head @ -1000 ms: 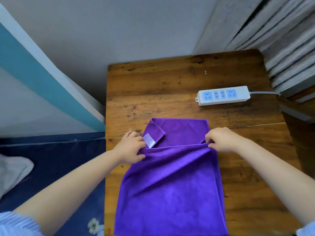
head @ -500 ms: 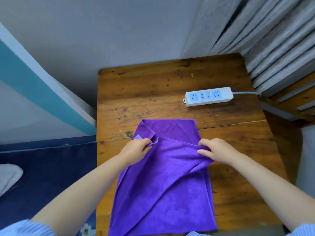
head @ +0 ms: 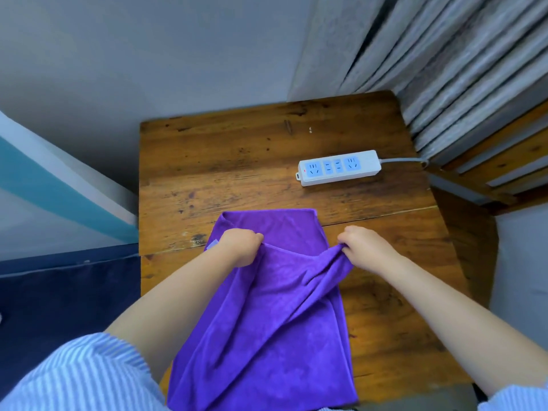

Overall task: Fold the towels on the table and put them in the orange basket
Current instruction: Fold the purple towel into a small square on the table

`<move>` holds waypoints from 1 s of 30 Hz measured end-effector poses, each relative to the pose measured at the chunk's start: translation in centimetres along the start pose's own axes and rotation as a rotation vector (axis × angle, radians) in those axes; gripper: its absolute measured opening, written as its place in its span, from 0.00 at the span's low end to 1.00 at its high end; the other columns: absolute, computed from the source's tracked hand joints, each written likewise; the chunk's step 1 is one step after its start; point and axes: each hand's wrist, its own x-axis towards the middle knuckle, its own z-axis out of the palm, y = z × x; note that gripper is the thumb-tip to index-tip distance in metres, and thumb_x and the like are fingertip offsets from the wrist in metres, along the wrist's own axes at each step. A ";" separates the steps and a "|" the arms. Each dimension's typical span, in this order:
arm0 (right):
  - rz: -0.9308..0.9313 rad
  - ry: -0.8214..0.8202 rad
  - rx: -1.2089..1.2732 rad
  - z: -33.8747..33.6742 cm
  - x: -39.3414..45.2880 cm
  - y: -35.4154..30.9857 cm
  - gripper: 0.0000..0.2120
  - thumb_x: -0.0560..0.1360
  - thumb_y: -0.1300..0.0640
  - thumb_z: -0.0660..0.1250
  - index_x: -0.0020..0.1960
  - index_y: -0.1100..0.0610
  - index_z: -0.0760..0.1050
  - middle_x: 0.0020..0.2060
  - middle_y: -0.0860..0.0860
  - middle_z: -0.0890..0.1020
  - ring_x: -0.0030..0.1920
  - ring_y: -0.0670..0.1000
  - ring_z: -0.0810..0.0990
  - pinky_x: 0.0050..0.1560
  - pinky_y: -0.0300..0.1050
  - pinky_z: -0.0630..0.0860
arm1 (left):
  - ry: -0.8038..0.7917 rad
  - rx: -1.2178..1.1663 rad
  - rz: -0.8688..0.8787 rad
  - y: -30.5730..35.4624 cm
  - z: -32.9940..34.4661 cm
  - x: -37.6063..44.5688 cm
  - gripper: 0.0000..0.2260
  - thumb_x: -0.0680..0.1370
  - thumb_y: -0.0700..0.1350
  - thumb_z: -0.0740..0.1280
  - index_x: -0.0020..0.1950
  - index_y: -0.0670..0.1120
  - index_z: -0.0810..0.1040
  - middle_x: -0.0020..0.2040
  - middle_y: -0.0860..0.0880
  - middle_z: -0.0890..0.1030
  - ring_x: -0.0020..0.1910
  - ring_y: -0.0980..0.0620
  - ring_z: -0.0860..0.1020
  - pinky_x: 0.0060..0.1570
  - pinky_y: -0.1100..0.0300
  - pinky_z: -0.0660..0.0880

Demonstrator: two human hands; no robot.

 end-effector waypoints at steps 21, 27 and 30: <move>0.277 0.135 -0.139 0.0 7.0 -4.0 0.14 0.78 0.58 0.57 0.60 0.58 0.75 0.61 0.56 0.72 0.62 0.56 0.69 0.61 0.48 0.68 | 0.092 -0.030 -0.136 -2.9 0.0 -0.4 0.14 0.80 0.43 0.55 0.62 0.42 0.73 0.62 0.41 0.71 0.62 0.40 0.69 0.56 0.50 0.71; 0.276 0.093 -0.108 0.0 7.5 -3.4 0.11 0.78 0.59 0.58 0.56 0.58 0.76 0.54 0.55 0.79 0.56 0.55 0.76 0.56 0.46 0.71 | 0.106 -0.066 -0.183 -2.1 0.5 -0.3 0.14 0.79 0.42 0.55 0.60 0.42 0.76 0.59 0.43 0.76 0.59 0.43 0.75 0.52 0.52 0.74; 0.231 0.125 -0.080 -0.2 7.5 -3.1 0.11 0.77 0.60 0.60 0.55 0.59 0.77 0.53 0.55 0.78 0.55 0.56 0.76 0.53 0.46 0.73 | 0.148 -0.092 -0.226 -2.2 0.0 0.0 0.13 0.79 0.41 0.56 0.58 0.40 0.77 0.58 0.42 0.78 0.57 0.42 0.77 0.50 0.53 0.75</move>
